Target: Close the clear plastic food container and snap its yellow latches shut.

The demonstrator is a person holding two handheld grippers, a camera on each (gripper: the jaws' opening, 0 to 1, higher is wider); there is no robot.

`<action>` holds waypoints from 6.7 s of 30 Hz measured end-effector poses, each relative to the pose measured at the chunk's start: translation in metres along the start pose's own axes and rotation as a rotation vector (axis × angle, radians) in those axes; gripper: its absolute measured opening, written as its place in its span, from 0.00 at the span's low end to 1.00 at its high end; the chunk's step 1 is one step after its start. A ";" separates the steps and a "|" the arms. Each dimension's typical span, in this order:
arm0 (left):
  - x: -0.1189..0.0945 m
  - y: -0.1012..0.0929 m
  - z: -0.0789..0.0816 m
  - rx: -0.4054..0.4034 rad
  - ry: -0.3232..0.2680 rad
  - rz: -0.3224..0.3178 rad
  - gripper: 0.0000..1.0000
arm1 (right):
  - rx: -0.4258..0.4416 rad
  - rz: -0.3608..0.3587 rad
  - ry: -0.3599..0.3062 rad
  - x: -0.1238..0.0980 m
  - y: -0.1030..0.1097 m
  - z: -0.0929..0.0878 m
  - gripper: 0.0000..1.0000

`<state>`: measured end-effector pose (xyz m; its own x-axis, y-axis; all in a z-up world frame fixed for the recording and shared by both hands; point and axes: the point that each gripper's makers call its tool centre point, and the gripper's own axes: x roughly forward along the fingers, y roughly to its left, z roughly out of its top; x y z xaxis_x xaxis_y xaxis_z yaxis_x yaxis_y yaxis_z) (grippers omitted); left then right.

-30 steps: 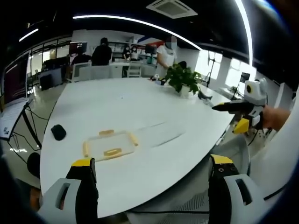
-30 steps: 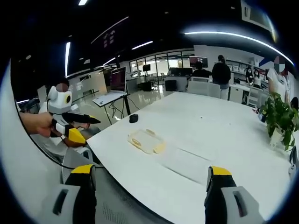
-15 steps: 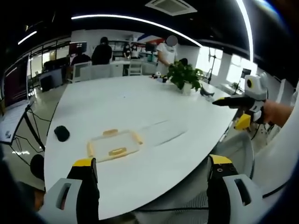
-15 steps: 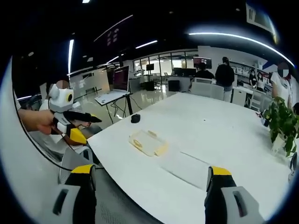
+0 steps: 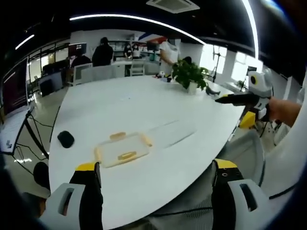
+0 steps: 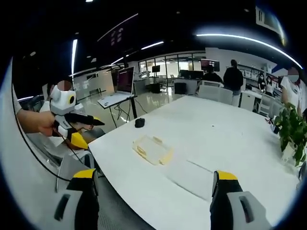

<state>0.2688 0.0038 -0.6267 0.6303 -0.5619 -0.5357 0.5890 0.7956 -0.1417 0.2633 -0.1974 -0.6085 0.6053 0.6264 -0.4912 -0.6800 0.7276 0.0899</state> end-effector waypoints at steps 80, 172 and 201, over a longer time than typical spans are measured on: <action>0.071 0.116 0.007 0.507 0.217 -0.331 0.88 | -0.348 0.213 0.198 0.140 -0.018 0.003 0.94; 0.161 0.175 -0.077 0.830 0.528 -0.567 0.39 | -0.686 0.471 0.589 0.260 -0.047 -0.074 0.38; 0.130 0.160 -0.041 0.826 0.494 -0.552 0.37 | -0.672 0.500 0.515 0.232 -0.040 -0.043 0.37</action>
<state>0.4246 0.0670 -0.7529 0.0142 -0.4941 -0.8693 0.9987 -0.0357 0.0366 0.4128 -0.0930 -0.7634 0.0376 0.5039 -0.8629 -0.9991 0.0012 -0.0428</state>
